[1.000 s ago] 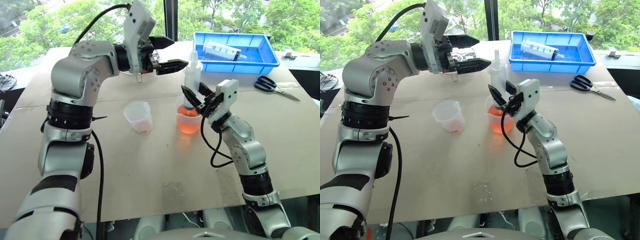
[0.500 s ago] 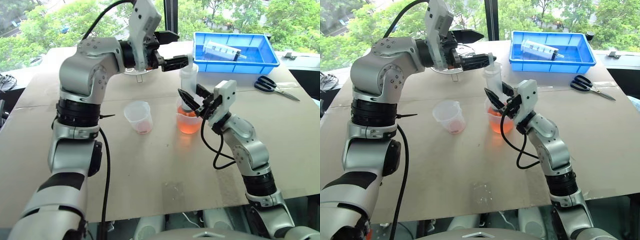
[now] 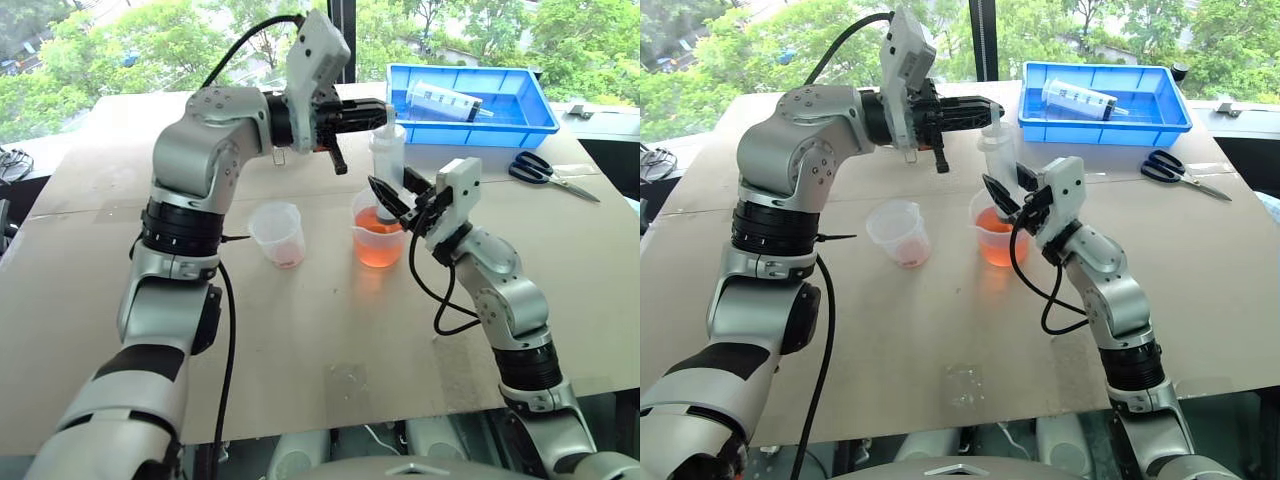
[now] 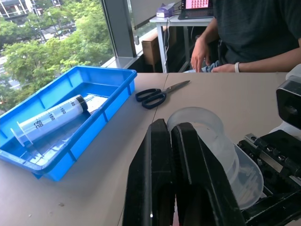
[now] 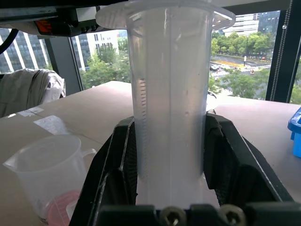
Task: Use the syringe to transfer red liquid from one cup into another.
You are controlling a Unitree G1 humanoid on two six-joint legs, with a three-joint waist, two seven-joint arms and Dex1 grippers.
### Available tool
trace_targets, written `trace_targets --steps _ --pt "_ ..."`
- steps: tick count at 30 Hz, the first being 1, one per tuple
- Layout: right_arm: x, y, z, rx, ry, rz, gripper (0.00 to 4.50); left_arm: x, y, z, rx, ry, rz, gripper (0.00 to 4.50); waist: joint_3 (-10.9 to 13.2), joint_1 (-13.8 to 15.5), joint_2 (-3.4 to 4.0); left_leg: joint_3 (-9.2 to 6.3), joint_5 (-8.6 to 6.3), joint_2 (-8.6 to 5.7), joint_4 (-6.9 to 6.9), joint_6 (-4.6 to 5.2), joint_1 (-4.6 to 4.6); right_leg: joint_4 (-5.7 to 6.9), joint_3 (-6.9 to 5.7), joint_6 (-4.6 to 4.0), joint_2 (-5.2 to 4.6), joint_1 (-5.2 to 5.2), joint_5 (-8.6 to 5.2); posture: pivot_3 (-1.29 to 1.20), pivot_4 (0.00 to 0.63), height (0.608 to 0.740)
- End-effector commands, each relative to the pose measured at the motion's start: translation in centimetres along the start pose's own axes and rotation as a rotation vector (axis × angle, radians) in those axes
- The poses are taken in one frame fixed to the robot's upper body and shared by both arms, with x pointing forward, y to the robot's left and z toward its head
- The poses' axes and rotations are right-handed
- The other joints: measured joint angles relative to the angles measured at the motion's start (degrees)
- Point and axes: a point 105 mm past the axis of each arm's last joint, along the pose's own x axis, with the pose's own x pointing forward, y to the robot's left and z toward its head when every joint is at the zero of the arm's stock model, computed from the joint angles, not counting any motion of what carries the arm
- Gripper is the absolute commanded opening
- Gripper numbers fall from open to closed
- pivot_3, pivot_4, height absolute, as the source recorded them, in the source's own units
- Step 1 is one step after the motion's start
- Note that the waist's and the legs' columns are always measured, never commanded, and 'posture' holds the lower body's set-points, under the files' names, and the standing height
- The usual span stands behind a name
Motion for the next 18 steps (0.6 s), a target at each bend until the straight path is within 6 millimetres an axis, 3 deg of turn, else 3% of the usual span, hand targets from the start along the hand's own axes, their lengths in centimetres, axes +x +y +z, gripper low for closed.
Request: trace_targets --steps 1,18 --pt "-0.2 1.8 -0.5 -0.013 0.028 0.079 1.44 -1.2 1.2 3.1 0.098 -0.087 0.082 0.00 0.00 0.04 0.00 -0.01 0.00 0.00 0.00 0.00 0.00 0.00 -0.01 0.00 0.00 0.00 0.00 0.00 0.150 0.740" --pt "-0.5 2.5 -1.5 0.009 0.065 0.109 1.44 -2.0 2.9 4.6 0.130 -0.111 0.145 0.00 0.00 0.05 0.00 0.00 0.00 0.00 0.01 0.00 0.00 0.00 -0.01 0.00 0.00 0.00 0.00 0.00 0.150 0.740"
